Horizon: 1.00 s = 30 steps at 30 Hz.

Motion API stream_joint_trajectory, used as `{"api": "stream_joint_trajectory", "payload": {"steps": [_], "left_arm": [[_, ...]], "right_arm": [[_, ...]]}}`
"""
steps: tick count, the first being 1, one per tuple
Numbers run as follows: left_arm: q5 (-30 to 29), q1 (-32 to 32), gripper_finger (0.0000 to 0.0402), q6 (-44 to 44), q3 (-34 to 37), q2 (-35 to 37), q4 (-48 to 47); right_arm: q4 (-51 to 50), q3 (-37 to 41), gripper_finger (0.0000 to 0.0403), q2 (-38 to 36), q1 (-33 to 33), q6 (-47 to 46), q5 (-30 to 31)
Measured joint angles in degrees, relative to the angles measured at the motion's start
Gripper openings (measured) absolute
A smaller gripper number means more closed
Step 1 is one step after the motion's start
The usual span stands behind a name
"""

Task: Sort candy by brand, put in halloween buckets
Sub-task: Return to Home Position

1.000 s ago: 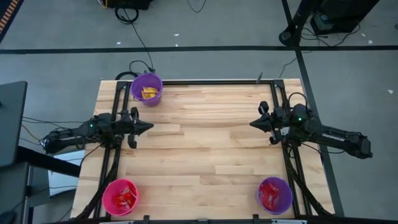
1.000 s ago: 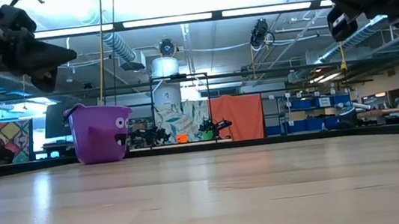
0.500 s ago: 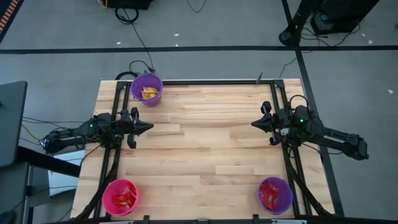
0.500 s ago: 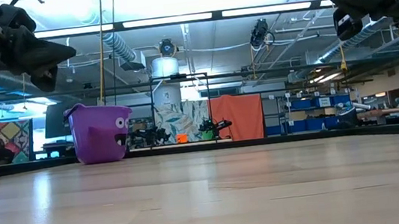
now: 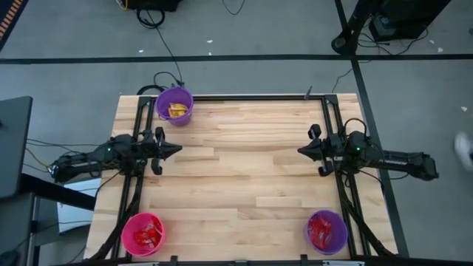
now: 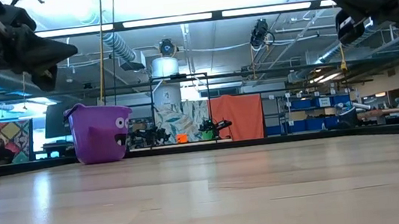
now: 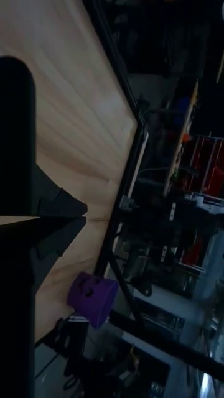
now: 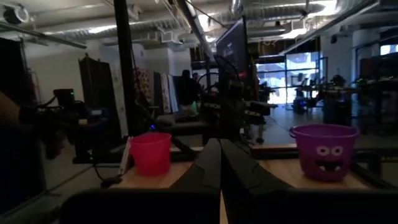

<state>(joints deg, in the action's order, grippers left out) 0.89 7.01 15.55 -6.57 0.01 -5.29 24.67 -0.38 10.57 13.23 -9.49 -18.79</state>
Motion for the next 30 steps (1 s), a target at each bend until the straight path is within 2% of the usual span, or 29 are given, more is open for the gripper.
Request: {"api": "stream_joint_trajectory", "payload": {"steps": [7, 15, 20, 27, 30], "left_arm": [[-0.29, -0.04, 0.0003, 2.03, 4.01, 0.00, 7.10], [-0.65, -1.54, 0.0003, -0.20, 4.37, 0.00, 7.36], [-4.93, -4.07, 0.0003, 0.01, 6.05, -0.10, 9.48], [-8.29, -7.48, 0.0003, -0.28, 6.05, -0.13, 10.33], [-9.14, -9.69, 0.0003, -0.37, 6.05, -0.14, 10.73]], "right_arm": [[-0.34, 0.00, 0.0006, 0.00, -2.94, 1.56, 1.71], [-0.83, 0.00, 0.0005, 1.22, -7.05, 0.21, 5.76], [-0.90, 0.00, 0.0005, 2.55, -9.04, 0.54, 9.36], [-0.87, 0.00, 0.0006, 3.99, -10.94, 1.68, 10.17], [-2.50, 0.00, 0.0006, 4.87, -11.66, 2.44, 14.12]]}}
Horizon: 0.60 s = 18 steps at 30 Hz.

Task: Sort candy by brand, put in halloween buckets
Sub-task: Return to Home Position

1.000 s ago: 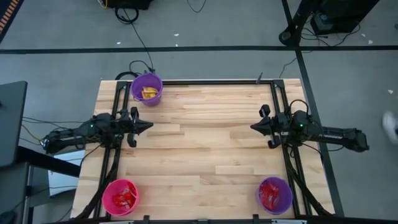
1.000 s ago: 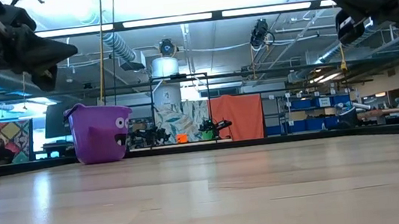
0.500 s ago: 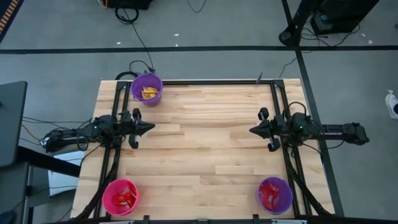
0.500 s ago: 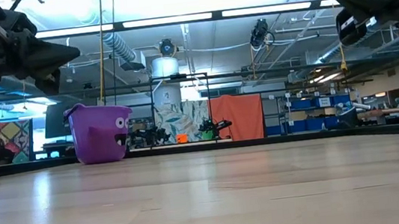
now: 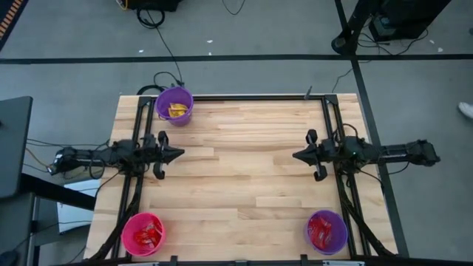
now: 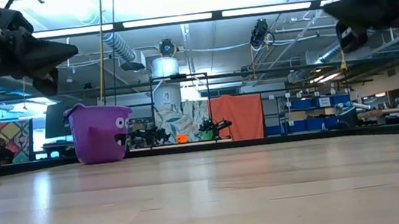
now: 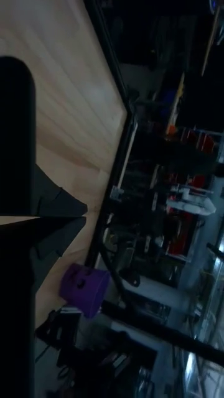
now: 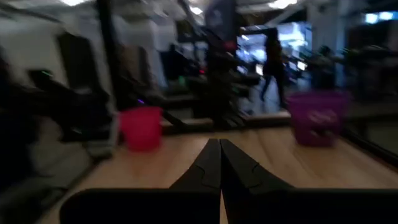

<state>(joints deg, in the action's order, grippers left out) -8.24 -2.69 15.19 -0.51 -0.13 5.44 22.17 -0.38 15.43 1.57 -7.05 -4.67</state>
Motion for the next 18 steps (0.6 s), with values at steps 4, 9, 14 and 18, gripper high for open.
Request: {"api": "stream_joint_trajectory", "payload": {"steps": [4, 9, 14, 18], "left_arm": [[-2.15, -1.68, 0.0003, -1.24, 0.02, -0.08, -1.27], [-2.17, -1.85, 0.0003, -0.72, 0.02, -0.16, -0.81], [-0.09, -1.87, 0.0002, 1.65, 0.02, -0.14, -1.12], [0.12, -1.87, 0.0001, 1.47, 0.04, -0.14, -1.25]], "right_arm": [[1.05, 0.00, 0.0007, 2.11, -0.47, 1.56, 0.90], [6.54, 0.00, 0.0007, 2.95, -1.38, 3.80, -2.94], [3.07, 0.00, 0.0007, 0.71, -1.45, 4.08, -6.66], [-0.37, 0.00, 0.0006, -1.91, -1.36, 4.16, -3.84]]}}
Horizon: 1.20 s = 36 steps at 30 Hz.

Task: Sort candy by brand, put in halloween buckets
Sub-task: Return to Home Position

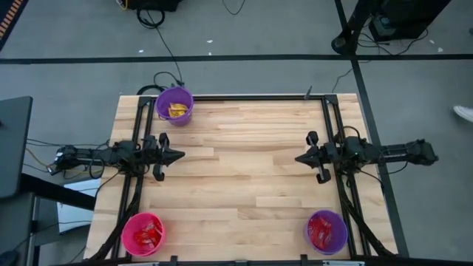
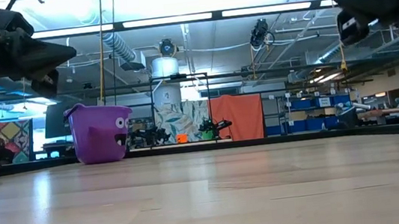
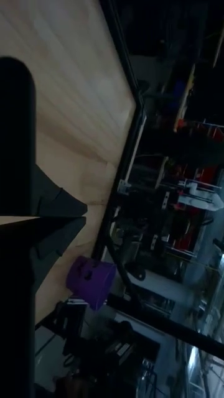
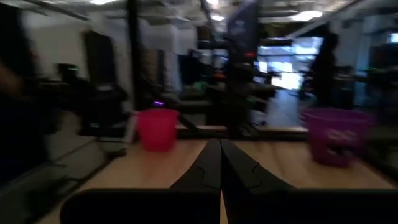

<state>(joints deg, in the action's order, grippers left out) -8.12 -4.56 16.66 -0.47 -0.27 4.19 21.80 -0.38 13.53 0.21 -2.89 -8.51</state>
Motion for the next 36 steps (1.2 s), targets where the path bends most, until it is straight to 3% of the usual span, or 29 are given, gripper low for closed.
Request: {"api": "stream_joint_trajectory", "payload": {"steps": [3, 16, 23, 30, 36], "left_arm": [[-0.11, -0.02, 0.0001, -2.14, 0.00, 0.00, -1.58], [1.49, -0.02, 0.0004, -2.94, 0.00, 0.00, -1.37], [1.32, -0.02, 0.0004, -3.64, 0.00, -0.04, -1.25], [2.99, -0.02, 0.0005, -4.98, 0.00, -0.02, -2.59], [5.12, -0.06, 0.0005, -2.06, 0.00, -0.02, -3.44]], "right_arm": [[-3.10, 0.00, 0.0006, -1.70, 0.04, 1.16, 2.90], [-11.06, 0.00, 0.0006, -13.51, 0.02, -1.43, 1.34], [-12.30, 0.00, 0.0007, -13.34, 0.02, -1.27, 1.61], [-7.26, 0.00, 0.0010, -13.36, 0.02, -0.74, 1.36], [-7.30, 0.00, 0.0012, -13.34, 0.02, -4.57, -3.18]]}}
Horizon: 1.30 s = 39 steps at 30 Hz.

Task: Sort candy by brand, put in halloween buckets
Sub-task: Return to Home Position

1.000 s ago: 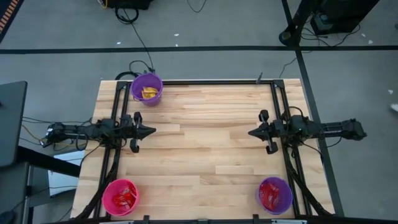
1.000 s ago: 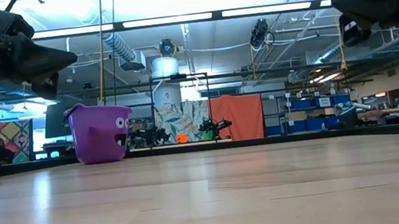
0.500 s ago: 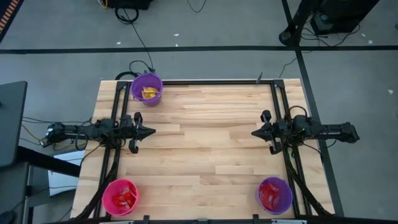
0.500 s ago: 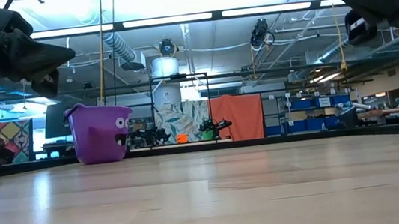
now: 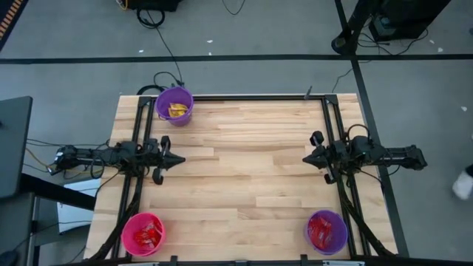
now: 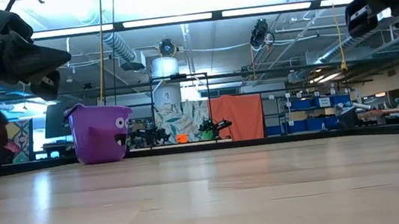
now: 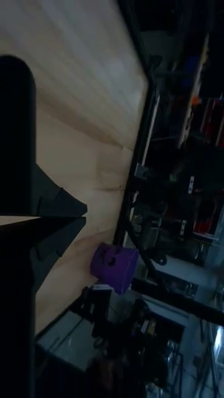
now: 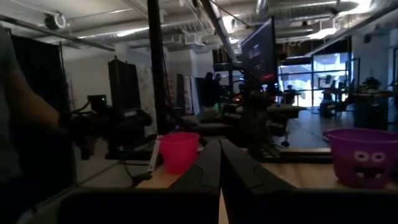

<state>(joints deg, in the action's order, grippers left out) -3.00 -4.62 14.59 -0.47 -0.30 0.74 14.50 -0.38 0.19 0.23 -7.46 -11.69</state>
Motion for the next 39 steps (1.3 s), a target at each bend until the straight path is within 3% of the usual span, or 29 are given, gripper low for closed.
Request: {"api": "stream_joint_trajectory", "payload": {"steps": [8, 25, 39], "left_arm": [[-2.34, 0.00, 0.0005, -1.21, 0.02, 0.00, 0.19], [-1.55, 0.00, 0.0006, 2.16, 0.02, -0.03, 0.02], [-1.61, 0.00, 0.0006, 2.18, 0.02, -0.07, 5.54]], "right_arm": [[-2.12, 0.00, 0.0012, 0.02, 0.00, 5.14, 3.67], [-5.94, 0.00, 0.0017, 0.24, 0.00, 2.97, 6.13], [-5.62, 0.00, 0.0020, 0.23, 0.00, 2.59, 6.11]]}}
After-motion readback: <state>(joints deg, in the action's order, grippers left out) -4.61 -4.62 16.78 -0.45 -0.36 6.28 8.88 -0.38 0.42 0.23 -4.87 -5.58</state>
